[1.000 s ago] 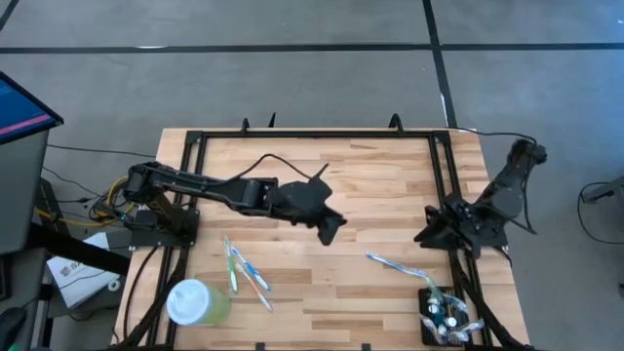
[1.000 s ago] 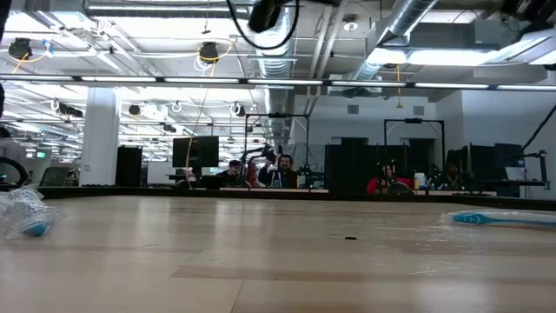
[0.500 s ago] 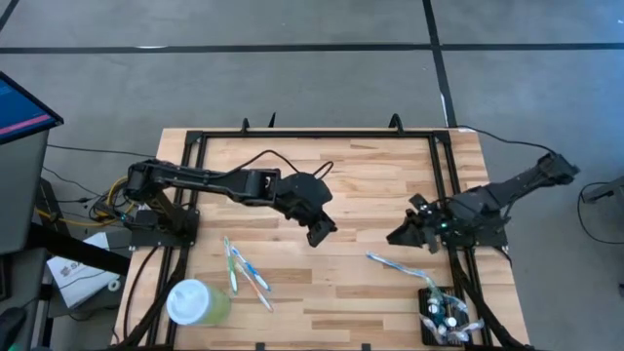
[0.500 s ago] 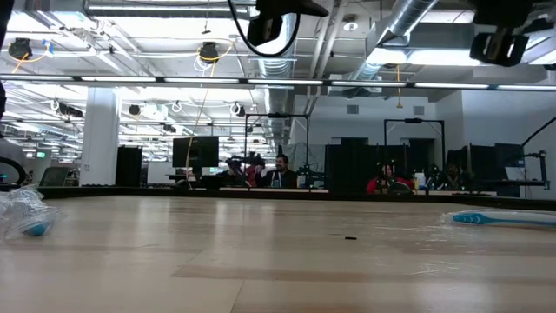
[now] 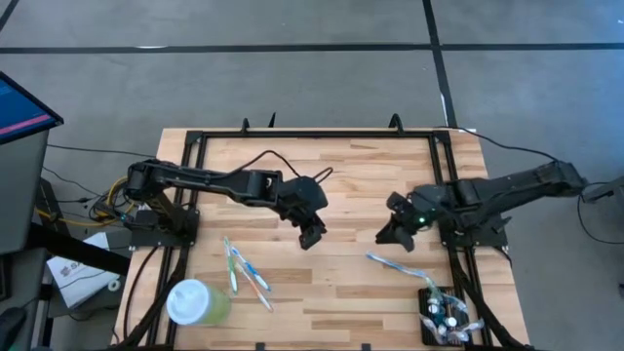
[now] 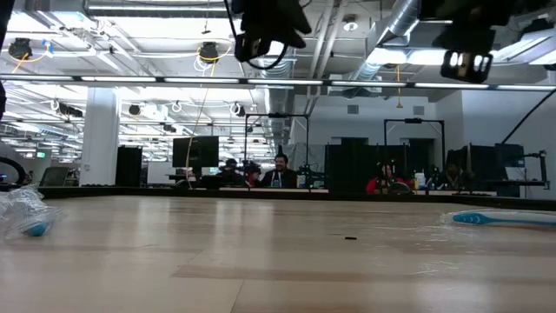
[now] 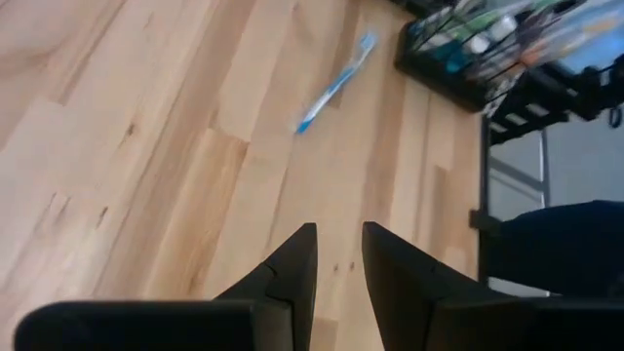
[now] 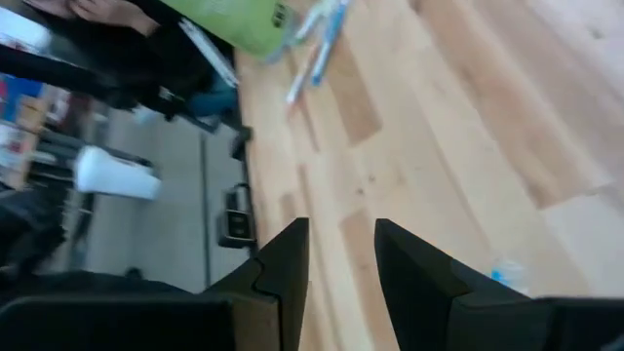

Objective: Pick & Place toothbrushing station
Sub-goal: Put the left blue toothbrush into the black organizer

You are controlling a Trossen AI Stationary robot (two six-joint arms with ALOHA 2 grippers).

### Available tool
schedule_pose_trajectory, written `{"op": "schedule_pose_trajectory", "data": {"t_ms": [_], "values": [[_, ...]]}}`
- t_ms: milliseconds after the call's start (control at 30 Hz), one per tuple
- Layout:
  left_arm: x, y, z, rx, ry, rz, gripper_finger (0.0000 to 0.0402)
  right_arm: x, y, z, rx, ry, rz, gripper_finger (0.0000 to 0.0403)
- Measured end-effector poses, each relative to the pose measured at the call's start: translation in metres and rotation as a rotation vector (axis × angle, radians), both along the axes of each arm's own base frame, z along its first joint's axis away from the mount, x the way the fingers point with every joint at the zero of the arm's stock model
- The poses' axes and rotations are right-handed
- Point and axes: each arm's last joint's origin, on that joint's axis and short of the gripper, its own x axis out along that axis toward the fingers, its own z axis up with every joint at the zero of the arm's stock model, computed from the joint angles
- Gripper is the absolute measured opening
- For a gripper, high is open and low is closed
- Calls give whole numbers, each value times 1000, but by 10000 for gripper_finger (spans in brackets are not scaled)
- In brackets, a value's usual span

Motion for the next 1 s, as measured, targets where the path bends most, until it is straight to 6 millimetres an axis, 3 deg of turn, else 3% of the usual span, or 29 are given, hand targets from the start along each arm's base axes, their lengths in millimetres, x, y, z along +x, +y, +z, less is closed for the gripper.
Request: {"op": "schedule_pose_trajectory", "data": {"t_ms": [233,400,733,833,1000], "values": [[-5,2,-26,40,65,30,80,21,-9,4,-82,128,15,111],[-4,-3,-38,85,23,27,80,26,-10,-5,-77,200,42,109],[-18,-10,-59,9,190,16,77,-4,4,-19,-7,540,129,43],[-28,-12,-65,37,303,30,56,-10,1,-18,-11,574,64,9],[-48,-11,-72,2,532,64,6,-8,-7,-16,3,552,-5,12]]}}
